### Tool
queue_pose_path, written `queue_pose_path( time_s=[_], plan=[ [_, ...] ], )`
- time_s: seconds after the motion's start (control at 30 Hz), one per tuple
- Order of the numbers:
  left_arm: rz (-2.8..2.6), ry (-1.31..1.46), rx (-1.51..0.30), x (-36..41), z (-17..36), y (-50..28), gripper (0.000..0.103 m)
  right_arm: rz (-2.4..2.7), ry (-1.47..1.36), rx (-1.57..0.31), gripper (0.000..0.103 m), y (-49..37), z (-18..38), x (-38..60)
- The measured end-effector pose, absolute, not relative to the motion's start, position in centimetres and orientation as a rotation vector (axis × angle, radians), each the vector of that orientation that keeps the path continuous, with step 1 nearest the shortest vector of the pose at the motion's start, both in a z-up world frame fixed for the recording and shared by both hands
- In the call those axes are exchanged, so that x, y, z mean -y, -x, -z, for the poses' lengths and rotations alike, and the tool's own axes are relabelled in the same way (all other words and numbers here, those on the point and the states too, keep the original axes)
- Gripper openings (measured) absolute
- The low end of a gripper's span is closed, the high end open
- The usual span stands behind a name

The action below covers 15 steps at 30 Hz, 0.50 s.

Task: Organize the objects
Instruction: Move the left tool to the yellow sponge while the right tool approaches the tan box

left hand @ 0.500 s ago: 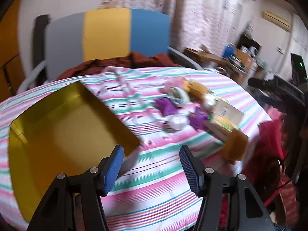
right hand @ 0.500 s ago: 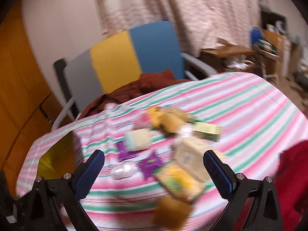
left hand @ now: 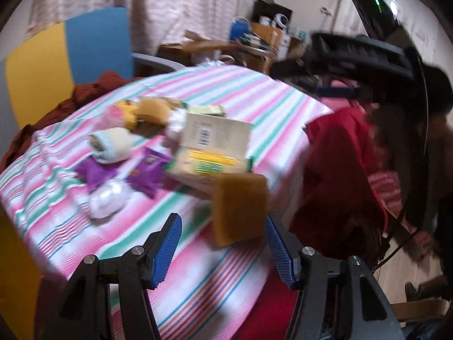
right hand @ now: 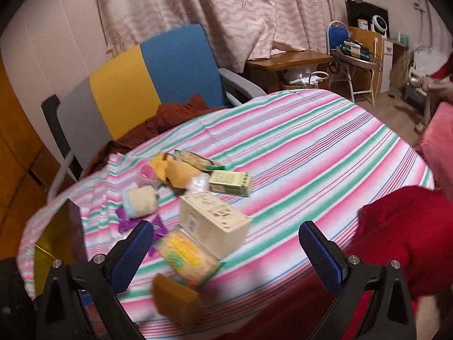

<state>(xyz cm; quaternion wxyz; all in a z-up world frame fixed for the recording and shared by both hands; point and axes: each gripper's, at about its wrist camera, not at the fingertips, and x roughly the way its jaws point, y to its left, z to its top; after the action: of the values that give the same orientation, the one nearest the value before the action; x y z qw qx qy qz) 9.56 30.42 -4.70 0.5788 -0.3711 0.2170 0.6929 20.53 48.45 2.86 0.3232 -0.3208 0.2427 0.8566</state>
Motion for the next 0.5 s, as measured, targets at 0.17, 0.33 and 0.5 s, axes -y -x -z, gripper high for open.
queue_pose_path(
  time_s=[0.17, 0.33, 0.5],
  plan=[
    [-1.584, 0.903, -0.571, -33.0, 6.4, -10.2, 0.062, -2.277, 0.936, -0.572, 0.103, -20.3, -3.0, -49.7],
    [-1.578, 0.928, -0.604, -34.4, 7.6, -10.0, 0.062, -2.342, 1.063, -0.545, 0.103, -18.4, -2.8, -50.9],
    [-1.569, 0.956, -0.61, -35.0, 8.5, -9.7, 0.06, -2.358, 1.329, -0.529, 0.101, -15.2, -0.8, -52.2]
  ],
)
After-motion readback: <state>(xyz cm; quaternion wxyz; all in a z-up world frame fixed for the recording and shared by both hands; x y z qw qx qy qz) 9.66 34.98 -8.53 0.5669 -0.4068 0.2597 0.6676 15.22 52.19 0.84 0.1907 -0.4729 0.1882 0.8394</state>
